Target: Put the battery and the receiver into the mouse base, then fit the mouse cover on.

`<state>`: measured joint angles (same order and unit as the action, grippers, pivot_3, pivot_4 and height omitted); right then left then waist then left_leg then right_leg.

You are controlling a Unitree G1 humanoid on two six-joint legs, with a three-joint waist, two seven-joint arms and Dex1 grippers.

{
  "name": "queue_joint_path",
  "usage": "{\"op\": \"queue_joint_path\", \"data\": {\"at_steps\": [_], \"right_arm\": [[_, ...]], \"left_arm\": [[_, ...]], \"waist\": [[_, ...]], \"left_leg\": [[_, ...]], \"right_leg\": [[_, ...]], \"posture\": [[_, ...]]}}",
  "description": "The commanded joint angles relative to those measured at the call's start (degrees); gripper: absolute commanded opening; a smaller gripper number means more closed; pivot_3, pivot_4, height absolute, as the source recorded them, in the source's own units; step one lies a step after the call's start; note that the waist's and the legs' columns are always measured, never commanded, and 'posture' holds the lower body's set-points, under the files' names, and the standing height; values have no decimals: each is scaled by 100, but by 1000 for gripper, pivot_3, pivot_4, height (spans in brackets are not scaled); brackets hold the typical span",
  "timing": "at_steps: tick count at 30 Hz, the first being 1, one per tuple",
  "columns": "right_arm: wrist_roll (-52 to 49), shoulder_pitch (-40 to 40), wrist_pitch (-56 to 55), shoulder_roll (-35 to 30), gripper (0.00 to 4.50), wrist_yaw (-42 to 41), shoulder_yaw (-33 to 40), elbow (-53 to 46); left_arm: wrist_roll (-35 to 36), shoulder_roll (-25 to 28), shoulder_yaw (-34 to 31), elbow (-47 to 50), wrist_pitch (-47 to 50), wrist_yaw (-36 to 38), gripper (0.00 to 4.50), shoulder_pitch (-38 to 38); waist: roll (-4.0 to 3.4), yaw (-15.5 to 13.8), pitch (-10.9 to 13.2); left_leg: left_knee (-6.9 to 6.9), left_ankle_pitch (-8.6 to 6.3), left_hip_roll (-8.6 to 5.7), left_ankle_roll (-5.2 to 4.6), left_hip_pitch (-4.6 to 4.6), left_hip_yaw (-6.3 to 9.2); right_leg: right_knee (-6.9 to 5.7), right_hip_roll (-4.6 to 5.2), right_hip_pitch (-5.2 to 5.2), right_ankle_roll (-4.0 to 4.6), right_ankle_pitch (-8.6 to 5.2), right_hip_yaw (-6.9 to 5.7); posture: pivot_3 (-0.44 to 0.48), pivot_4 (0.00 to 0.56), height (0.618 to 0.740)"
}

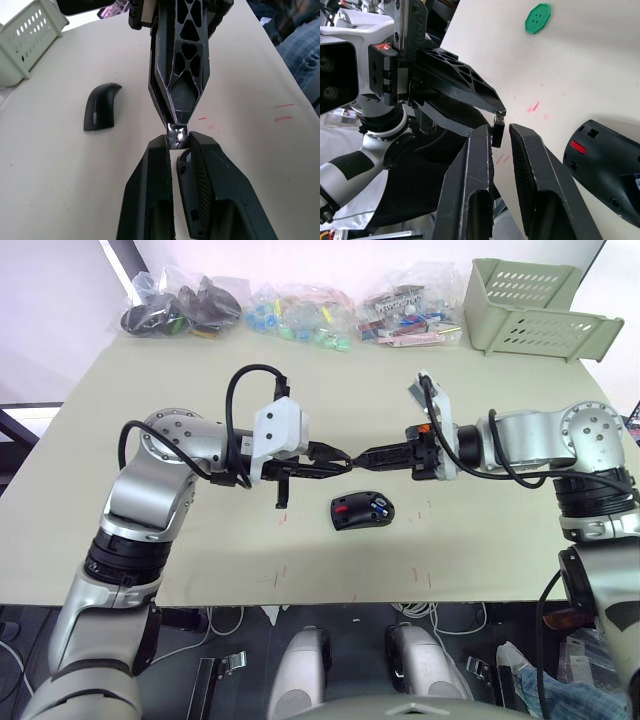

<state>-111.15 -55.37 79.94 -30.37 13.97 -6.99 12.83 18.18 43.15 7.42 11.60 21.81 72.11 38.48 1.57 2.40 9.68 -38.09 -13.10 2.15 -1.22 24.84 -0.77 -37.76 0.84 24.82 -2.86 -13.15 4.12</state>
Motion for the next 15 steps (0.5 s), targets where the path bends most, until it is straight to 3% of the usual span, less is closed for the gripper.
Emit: {"op": "queue_joint_path", "data": {"at_steps": [1,2,4,12,15], "right_arm": [[-185,-10,-64,-95,610,-82,36,-182],[-185,-6,-66,-100,179,-83,31,-193],[-185,-4,-65,-113,47,-94,20,-204],[-185,-25,-66,-111,47,-113,-14,-210],[-185,-39,-60,-137,47,-133,-30,-195]], "left_arm": [[28,4,-66,64,-122,-50,51,38],[30,1,-68,68,-124,-57,51,30],[28,-7,-62,73,-131,-69,51,22],[57,-26,-55,107,-125,-129,51,-31],[422,-4,-111,95,408,8,51,12]], "waist": [[0,0,0],[0,0,0],[0,0,0],[0,-1,0],[0,0,0]], "left_leg": [[0,0,0,0,0,0],[0,0,0,0,0,0],[0,0,0,0,0,0],[0,0,0,0,-1,0],[0,0,0,0,0,0]], "right_leg": [[0,0,0,0,0,0],[0,0,0,0,0,0],[0,0,0,0,0,0],[-1,0,0,0,0,0],[-1,0,0,0,0,0]], "posture": [[0,150,740],[0,150,740],[0,150,740],[0,150,740],[0,150,740]]}}
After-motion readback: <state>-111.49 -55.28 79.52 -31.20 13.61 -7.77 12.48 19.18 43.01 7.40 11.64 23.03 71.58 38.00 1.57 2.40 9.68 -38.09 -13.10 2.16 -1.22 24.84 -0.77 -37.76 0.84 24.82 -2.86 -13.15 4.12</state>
